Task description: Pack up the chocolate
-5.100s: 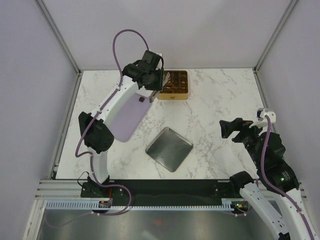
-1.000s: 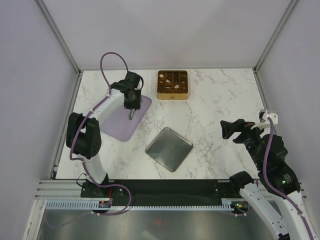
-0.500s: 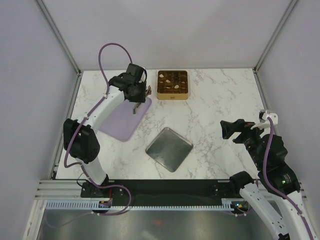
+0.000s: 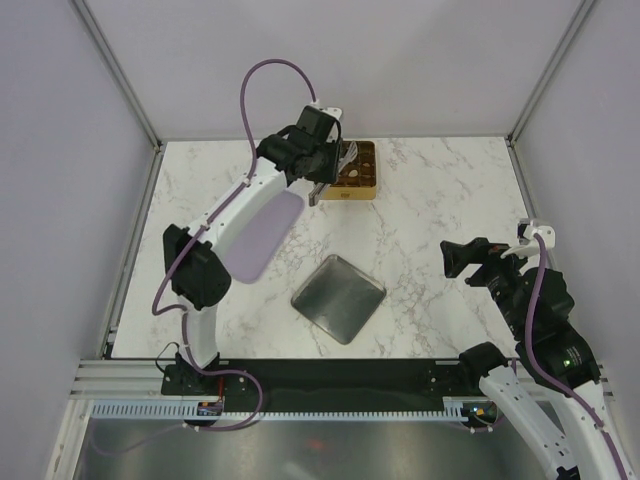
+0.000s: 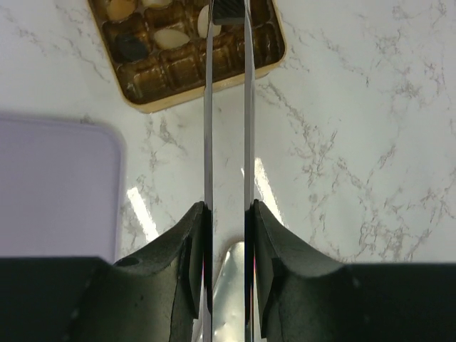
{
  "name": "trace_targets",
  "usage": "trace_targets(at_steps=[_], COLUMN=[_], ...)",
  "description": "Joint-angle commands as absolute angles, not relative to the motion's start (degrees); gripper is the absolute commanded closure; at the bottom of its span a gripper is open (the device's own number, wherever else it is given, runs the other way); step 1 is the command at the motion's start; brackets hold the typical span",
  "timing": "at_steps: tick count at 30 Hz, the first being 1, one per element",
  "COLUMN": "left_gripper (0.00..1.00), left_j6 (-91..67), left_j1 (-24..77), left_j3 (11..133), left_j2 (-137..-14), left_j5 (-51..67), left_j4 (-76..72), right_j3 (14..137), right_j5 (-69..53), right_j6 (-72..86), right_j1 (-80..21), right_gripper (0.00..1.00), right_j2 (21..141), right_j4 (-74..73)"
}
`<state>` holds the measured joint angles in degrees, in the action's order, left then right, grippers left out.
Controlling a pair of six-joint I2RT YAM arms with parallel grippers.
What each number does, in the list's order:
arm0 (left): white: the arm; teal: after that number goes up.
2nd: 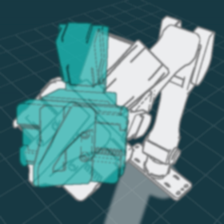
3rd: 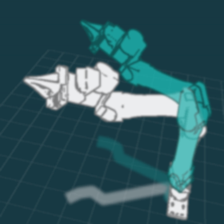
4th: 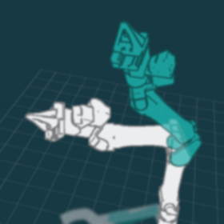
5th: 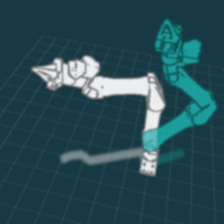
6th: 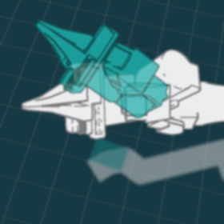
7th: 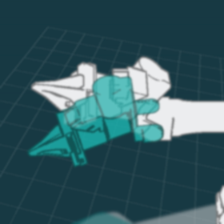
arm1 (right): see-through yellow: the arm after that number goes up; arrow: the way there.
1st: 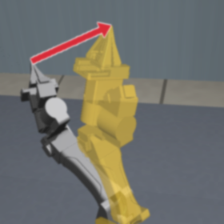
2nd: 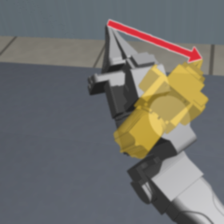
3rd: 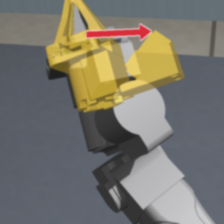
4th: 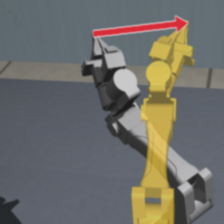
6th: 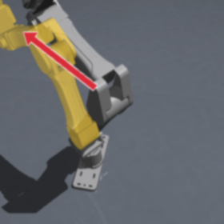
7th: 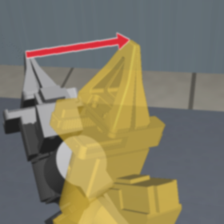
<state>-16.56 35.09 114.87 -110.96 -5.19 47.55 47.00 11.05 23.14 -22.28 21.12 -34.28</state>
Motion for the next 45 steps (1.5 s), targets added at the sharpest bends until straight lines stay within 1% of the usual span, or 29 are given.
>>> trace_targets(at_steps=[1, 4, 7, 16, 22, 29, 38, 42, 45], left_gripper=[0.64, 0.63, 0.63, 0.62, 0.62, 0.55, 0.51, 0.51, 0.51], left_j6=[-16.0, -16.1, -16.2, -14.6, -13.9, -13.2, -13.2, -13.3, -13.4], left_j1=[35.9, 36.2, 36.2, 36.3, 36.3, 36.3, 36.3, 36.4, 36.6], left_j3=[122.2, 126.6, 128.6, 127.8, 126.8, 126.6, 125.4, 123.6, 119.9], left_j2=[-116.6, -119.6, -122.5, -127.8, -129.1, -129.9, -127.4, -123.0, -118.0], left_j5=[-3.5, -3.3, -3.2, -2.5, -2.5, -2.4, -3.3, -3.5, -3.9], left_j4=[46.2, 45.9, 45.0, 41.0, 40.0, 39.0, 39.1, 39.2, 39.1], right_j3=[47.2, 47.2, 47.4, 47.0, 46.5, 46.1, 46.1, 46.1, 46.1], right_j5=[11.7, 11.4, 11.5, 11.4, 11.9, 11.5, 11.8, 11.4, 10.7], right_j6=[22.8, 22.6, 22.4, 22.4, 22.6, 22.7, 22.8, 23.1, 23.6], right_j1=[-22.5, -22.6, -22.5, -22.5, -22.5, -22.5, -22.5, -22.5, -22.5], right_gripper=[0.07, 0.07, 0.07, 0.07, 0.07, 0.07, 0.07, 0.07, 0.07], right_j2=[22.1, 22.6, 22.6, 23.3, 23.1, 23.6, 23.7, 24.1, 24.2], right_j4=[-32.3, -32.2, -32.1, -31.4, -31.0, -30.6, -30.6, -30.7, -31.0])
